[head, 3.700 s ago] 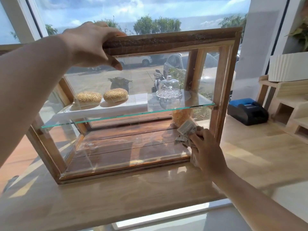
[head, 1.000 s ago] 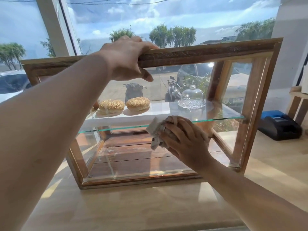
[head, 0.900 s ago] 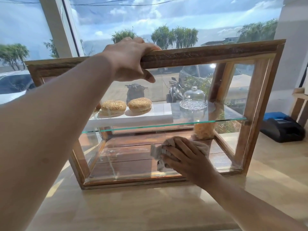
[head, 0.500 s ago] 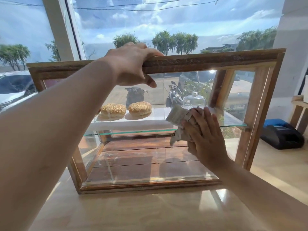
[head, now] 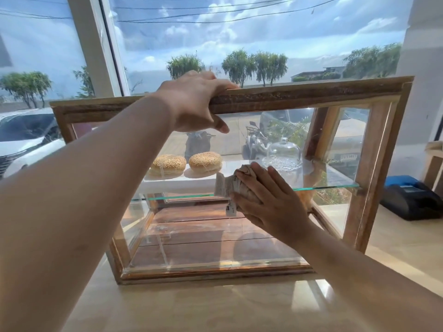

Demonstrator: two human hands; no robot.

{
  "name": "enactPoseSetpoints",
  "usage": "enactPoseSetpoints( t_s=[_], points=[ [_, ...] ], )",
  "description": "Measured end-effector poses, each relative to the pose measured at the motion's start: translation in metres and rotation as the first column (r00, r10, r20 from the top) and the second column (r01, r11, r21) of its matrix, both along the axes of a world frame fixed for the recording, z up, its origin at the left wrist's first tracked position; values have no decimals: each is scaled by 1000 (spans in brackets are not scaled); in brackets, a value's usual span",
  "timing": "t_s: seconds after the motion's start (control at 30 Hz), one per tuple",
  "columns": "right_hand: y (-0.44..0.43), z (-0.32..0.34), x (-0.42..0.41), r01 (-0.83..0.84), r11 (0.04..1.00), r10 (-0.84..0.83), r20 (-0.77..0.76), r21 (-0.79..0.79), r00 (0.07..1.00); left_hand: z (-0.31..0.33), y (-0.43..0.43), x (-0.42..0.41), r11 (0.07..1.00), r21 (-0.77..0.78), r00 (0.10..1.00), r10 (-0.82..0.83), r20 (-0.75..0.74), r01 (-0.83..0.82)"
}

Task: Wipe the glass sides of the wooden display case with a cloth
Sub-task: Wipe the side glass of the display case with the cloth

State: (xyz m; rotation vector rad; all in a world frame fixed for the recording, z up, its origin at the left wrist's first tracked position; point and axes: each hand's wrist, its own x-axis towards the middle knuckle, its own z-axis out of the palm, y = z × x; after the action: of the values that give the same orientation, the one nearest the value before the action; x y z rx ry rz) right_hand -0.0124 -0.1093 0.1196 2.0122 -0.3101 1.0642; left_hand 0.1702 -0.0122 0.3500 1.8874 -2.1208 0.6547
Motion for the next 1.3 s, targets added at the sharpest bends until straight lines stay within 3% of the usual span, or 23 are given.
enactPoseSetpoints(
  t_s=[0.13, 0.23, 0.33, 0.43, 0.5, 0.63, 0.7, 0.93, 1.07, 1.2, 1.3],
  points=[
    [-15, 9, -35, 44, 998, -49, -87, -53, 995, 3, 4, -5, 999, 37, 1000, 1, -30, 0],
    [-17, 33, -40, 37, 999, -35, 148, -8, 988, 3, 5, -7, 999, 34, 998, -2, -60, 4],
    [-10, 66, -23, 8, 1000, -4, 401, -7, 916, 2, 4, -6, 999, 40, 998, 9, -63, -6],
    [-5, 81, -2, 17, 1000, -5, 474, -21, 881, 3, 4, -5, 998, 59, 996, 2, -92, 3],
    [-2, 79, 6, 11, 999, 9, 434, -44, 901, 3, 4, -5, 999, 53, 995, -2, -95, 7],
    [1, 79, 9, -87, 988, 107, 158, -125, 982, 2, 4, -3, 1000, 16, 998, 18, -59, -17],
    [-4, 81, 1, -58, 986, 76, 106, -157, 991, 0, 3, -2, 1000, -2, 999, 27, -44, -27],
    [-30, 84, -63, 92, 977, -46, 225, -194, 973, -3, 1, -2, 996, -36, 997, 77, -16, -78],
    [-40, 72, -102, 142, 987, -111, 329, -73, 938, -3, 2, -3, 997, -30, 997, 68, -44, -69],
    [-44, 54, -128, 144, 972, -228, 586, 188, 777, -2, 2, -1, 997, -37, 997, 60, -43, -62],
    [-44, 47, -129, 131, 954, -278, 639, 268, 717, -3, 1, -1, 997, -36, 998, 63, -30, -64]
  ],
)
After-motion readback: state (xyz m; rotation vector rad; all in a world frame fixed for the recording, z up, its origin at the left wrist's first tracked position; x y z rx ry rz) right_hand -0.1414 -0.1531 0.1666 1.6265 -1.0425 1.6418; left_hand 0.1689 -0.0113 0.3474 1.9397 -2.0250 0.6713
